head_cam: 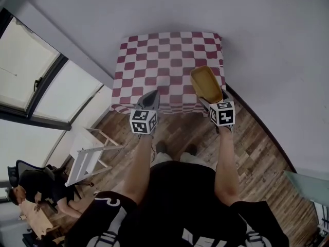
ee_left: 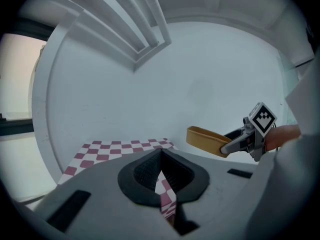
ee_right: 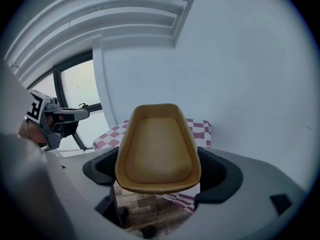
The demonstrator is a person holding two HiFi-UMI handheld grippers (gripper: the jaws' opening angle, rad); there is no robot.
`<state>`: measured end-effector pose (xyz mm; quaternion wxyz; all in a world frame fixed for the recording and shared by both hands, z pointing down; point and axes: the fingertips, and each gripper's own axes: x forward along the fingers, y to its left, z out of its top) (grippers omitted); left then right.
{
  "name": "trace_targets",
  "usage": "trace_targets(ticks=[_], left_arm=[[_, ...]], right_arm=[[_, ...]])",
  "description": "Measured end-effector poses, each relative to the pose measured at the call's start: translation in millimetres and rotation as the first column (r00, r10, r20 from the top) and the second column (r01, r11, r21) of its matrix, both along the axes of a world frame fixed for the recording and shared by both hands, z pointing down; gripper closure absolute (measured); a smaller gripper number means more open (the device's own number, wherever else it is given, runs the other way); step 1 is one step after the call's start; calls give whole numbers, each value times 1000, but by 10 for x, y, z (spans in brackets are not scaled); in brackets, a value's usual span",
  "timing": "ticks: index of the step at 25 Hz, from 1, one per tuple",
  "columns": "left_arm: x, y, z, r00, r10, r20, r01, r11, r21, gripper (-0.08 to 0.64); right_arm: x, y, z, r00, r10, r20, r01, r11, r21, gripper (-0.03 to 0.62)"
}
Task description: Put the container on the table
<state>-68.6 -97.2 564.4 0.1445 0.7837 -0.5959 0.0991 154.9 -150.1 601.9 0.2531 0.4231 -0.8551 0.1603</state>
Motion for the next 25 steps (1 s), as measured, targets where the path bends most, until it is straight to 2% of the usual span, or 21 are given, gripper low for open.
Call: trace_targets(ticks=[25], left_arm=[[513, -209, -59, 998, 37, 55, -38, 999, 11, 535]], right_arm=[[527, -161, -20, 998, 35, 45, -36, 999, 17, 114]])
